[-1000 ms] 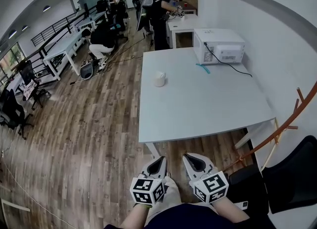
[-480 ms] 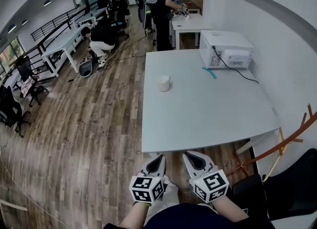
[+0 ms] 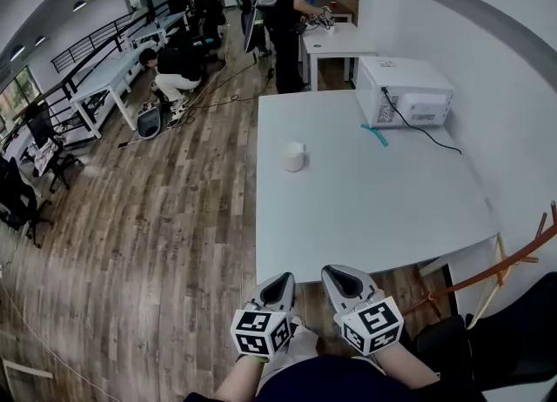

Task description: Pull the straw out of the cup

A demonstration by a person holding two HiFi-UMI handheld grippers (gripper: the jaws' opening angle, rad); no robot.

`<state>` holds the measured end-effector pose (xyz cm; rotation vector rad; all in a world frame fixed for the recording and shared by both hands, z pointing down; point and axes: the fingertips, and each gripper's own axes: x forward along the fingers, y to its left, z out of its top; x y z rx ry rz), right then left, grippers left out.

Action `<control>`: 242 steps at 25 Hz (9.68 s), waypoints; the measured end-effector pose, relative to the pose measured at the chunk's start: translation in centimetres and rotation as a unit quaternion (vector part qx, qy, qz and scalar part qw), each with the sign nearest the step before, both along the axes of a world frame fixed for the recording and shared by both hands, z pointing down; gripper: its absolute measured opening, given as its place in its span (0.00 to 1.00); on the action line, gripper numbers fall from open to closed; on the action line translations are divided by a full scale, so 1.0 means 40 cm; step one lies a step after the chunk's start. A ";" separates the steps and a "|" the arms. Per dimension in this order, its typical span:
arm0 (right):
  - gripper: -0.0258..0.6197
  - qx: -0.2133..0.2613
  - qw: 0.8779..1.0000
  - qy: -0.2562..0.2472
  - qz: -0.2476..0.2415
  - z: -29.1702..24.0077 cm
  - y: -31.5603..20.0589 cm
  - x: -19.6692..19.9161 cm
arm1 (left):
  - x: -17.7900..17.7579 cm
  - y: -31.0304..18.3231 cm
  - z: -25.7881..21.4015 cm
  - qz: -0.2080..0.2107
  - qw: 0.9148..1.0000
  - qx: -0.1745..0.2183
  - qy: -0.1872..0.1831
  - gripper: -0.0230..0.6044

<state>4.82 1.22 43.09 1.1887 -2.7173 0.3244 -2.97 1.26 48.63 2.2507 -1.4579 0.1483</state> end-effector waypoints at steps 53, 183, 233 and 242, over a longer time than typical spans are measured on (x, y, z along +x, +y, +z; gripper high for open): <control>0.09 0.008 0.999 0.033 0.010 -0.003 -0.572 -0.144 | -0.180 -0.488 0.033 -0.024 1.000 -0.018 0.009 0.07; 0.11 0.017 0.994 0.081 0.073 0.066 -0.659 -0.142 | -0.181 -0.507 0.083 -0.027 0.999 -0.033 0.013 0.07; 0.10 0.023 0.996 0.055 0.067 0.022 -0.440 -0.138 | -0.167 -0.373 0.040 -0.006 1.000 -0.008 0.005 0.07; 0.10 0.026 0.996 0.053 0.071 0.012 -0.436 -0.133 | -0.162 -0.371 0.035 -0.004 1.000 -0.006 0.005 0.07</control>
